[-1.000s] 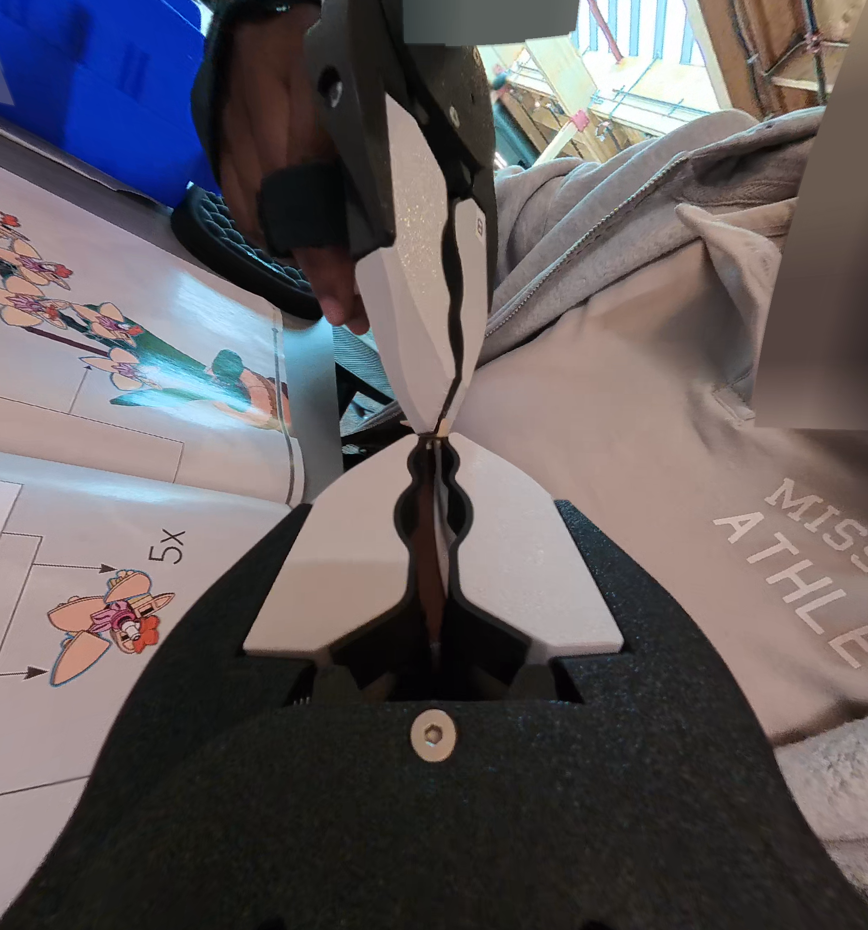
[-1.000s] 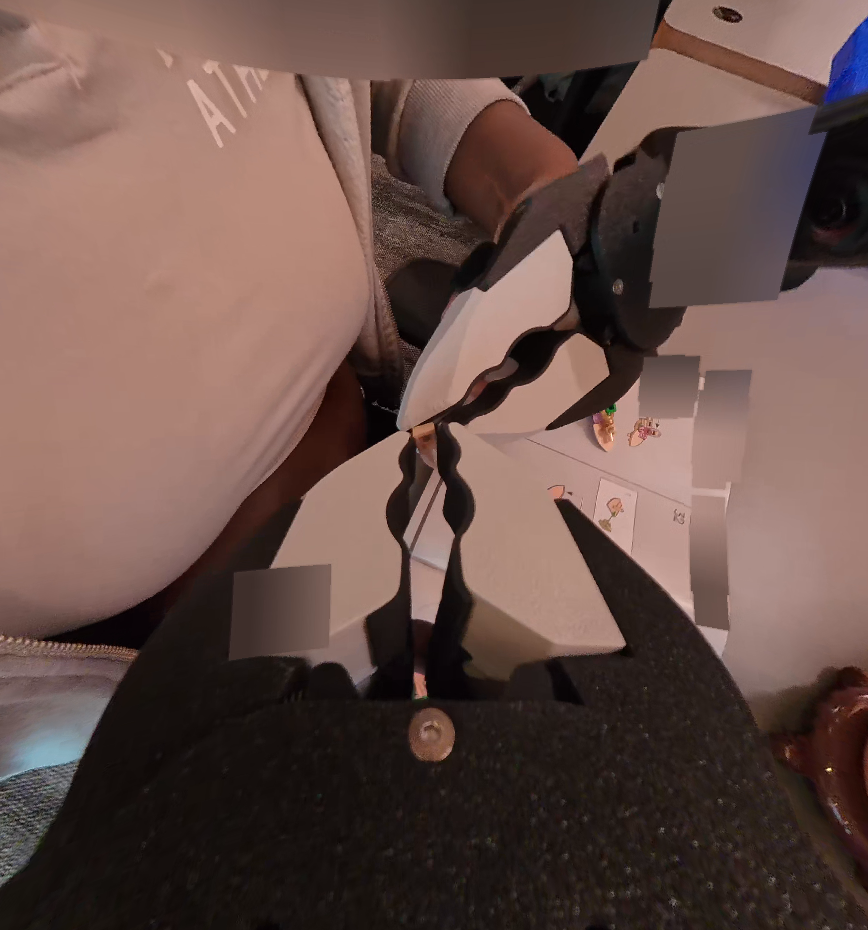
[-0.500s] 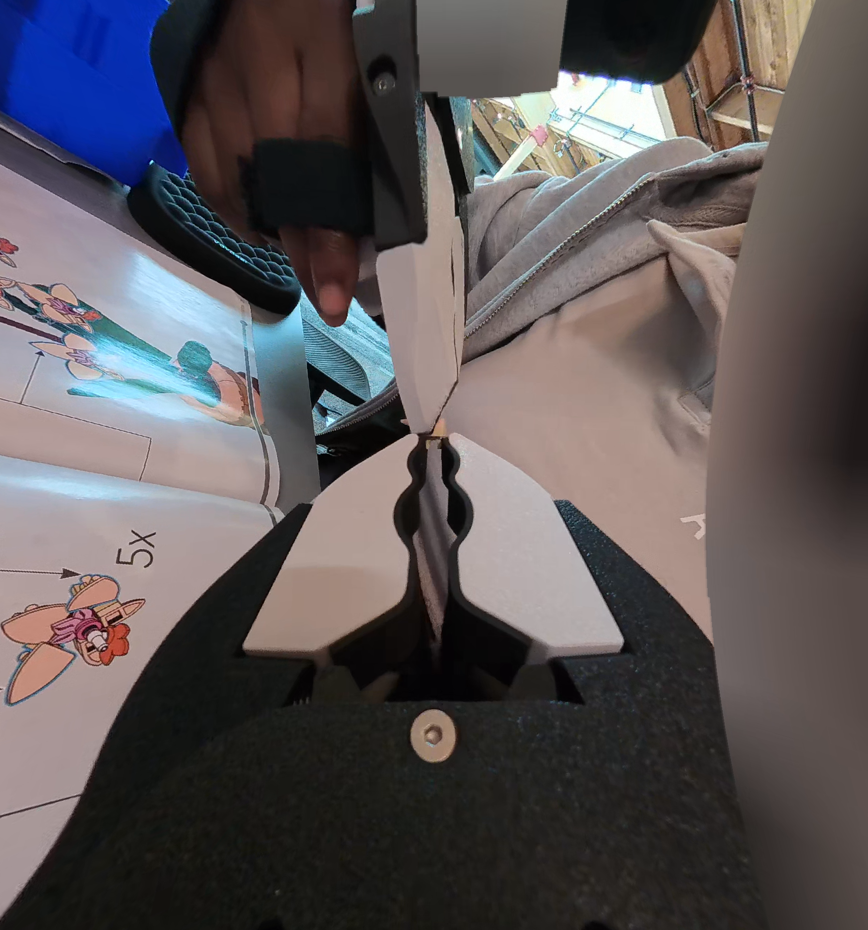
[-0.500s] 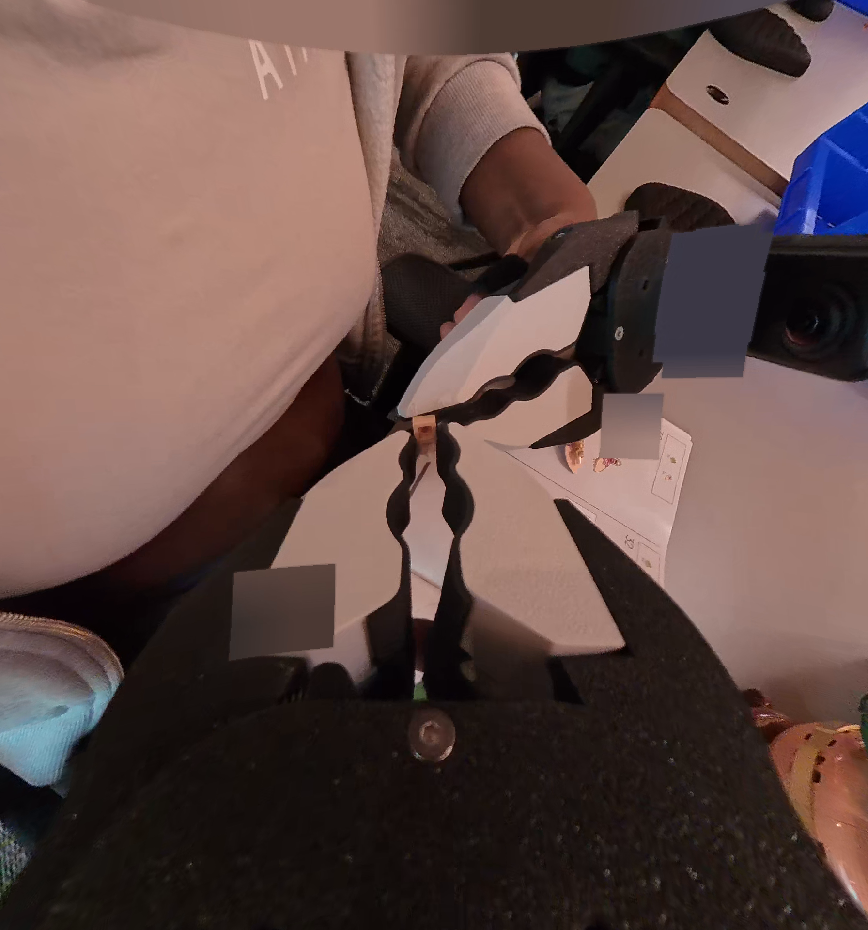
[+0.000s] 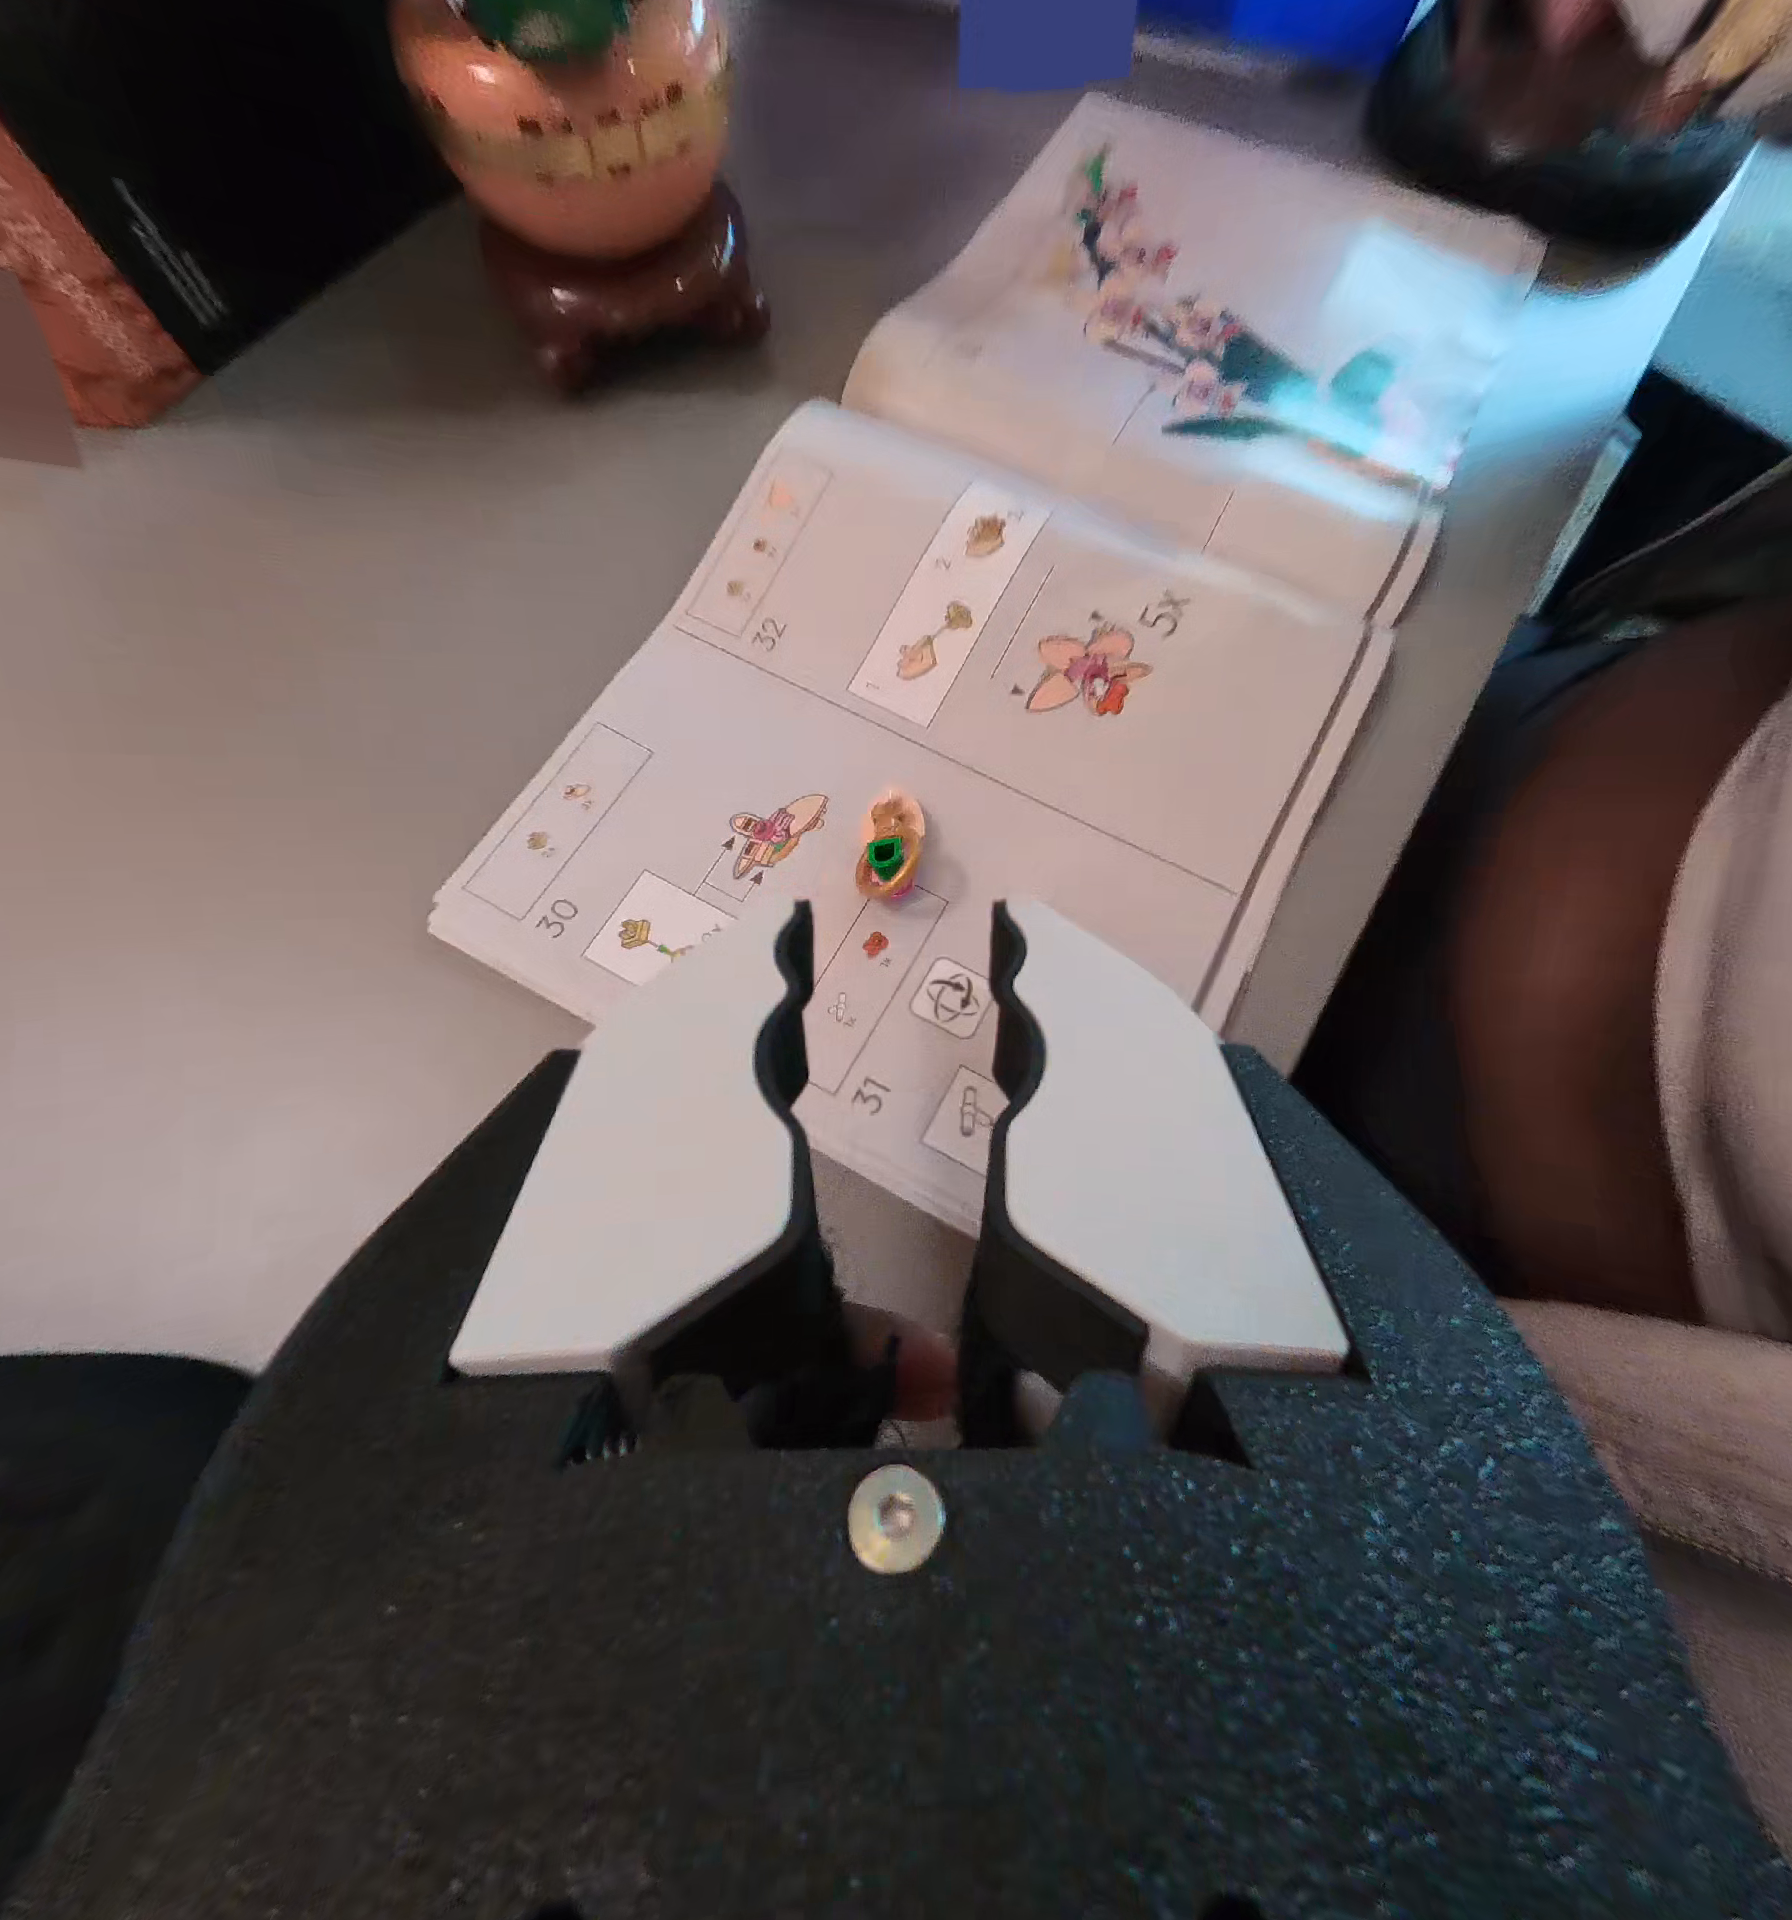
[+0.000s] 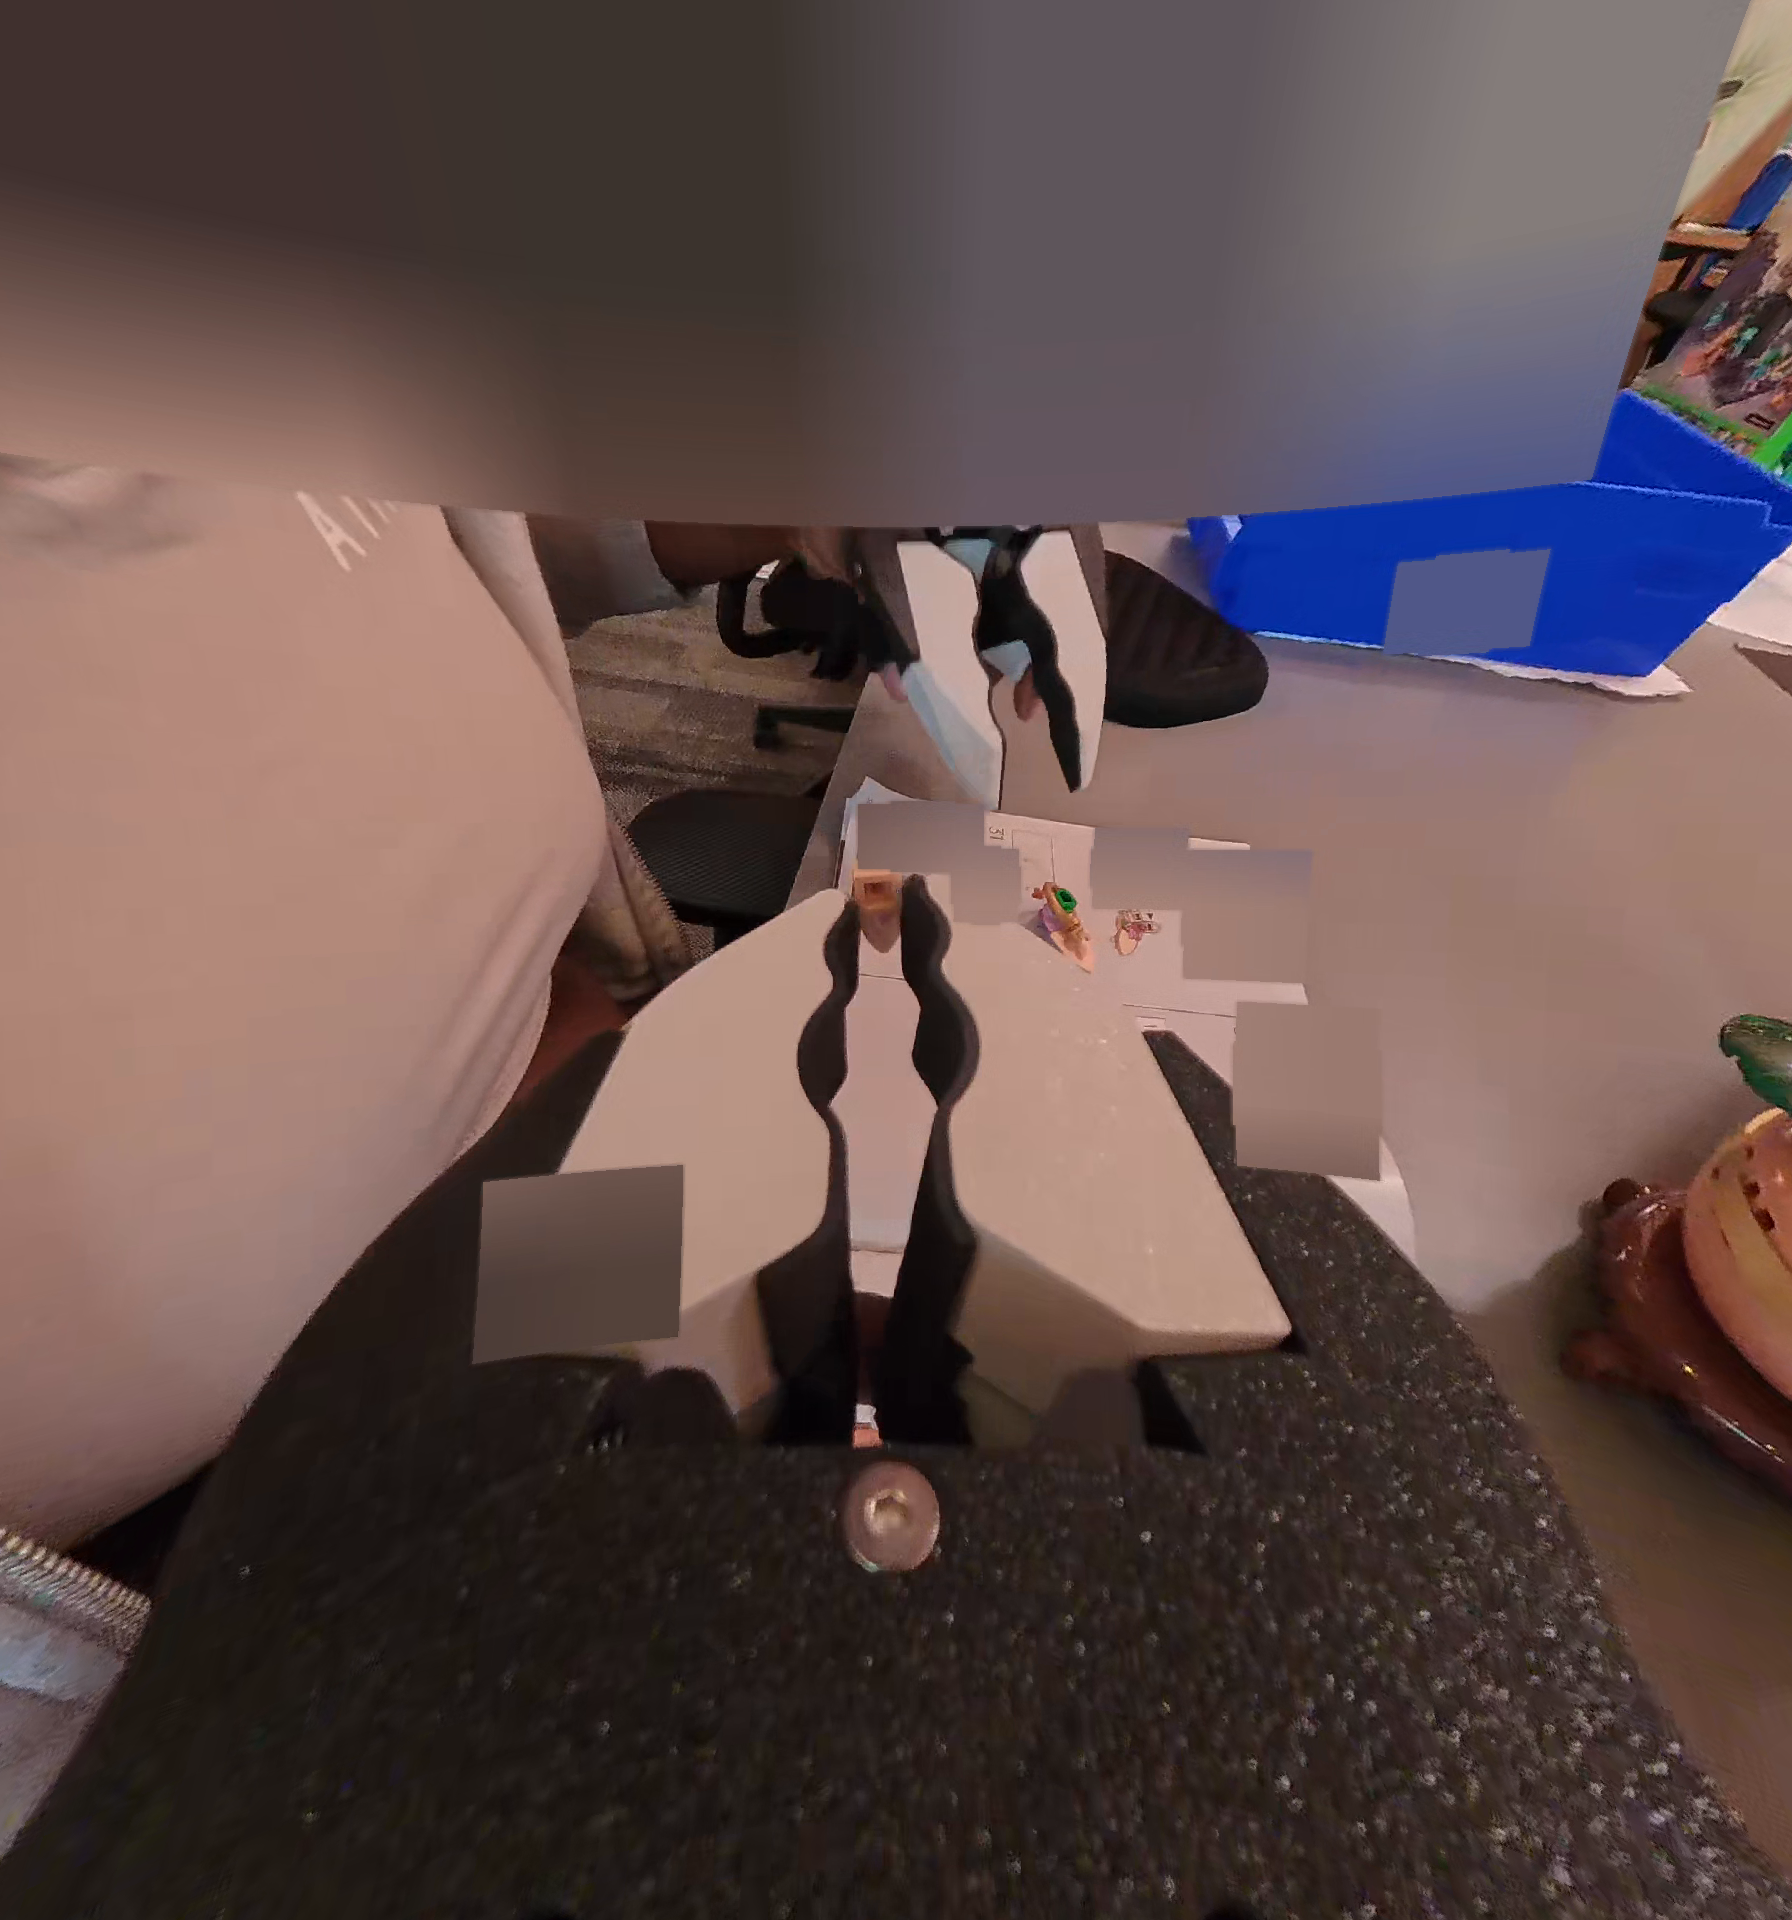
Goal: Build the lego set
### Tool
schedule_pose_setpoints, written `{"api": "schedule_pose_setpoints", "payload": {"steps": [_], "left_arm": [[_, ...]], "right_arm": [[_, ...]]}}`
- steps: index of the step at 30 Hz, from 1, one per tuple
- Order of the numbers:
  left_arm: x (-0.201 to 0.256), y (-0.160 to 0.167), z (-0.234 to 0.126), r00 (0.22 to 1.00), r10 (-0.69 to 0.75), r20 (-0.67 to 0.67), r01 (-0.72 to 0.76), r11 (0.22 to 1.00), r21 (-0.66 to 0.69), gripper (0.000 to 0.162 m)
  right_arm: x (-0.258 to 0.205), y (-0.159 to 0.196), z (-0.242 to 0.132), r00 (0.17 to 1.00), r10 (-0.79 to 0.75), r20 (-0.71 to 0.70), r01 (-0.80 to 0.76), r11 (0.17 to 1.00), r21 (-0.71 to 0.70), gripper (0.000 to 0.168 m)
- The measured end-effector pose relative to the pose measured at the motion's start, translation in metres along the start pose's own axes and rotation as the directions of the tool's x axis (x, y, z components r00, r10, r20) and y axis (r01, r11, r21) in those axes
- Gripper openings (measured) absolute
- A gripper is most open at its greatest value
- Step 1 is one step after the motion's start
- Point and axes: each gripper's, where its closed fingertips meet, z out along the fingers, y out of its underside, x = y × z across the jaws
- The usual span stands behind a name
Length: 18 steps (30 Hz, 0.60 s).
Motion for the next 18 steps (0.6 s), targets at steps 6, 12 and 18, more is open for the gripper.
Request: {"api": "schedule_pose_setpoints", "payload": {"steps": [6,12,18], "left_arm": [[-0.01,0.008,0.04,0.999,0.034,0.0,-0.034,0.994,-0.104,0.032],[-0.008,0.015,0.051,0.998,0.006,-0.058,-0.014,0.991,-0.136,0.026],[0.0,0.013,0.049,0.995,0.005,-0.1,-0.015,0.995,-0.097,0.014]], "right_arm": [[0.0,0.003,0.003,1.0,-0.013,-0.004,0.012,1.0,-0.022,0.008],[0.004,0.006,0.003,1.0,0.009,-0.007,-0.009,1.0,-0.018,0.008],[0.006,0.008,0.01,1.0,0.024,-0.003,-0.024,1.0,-0.009,0.008]]}}
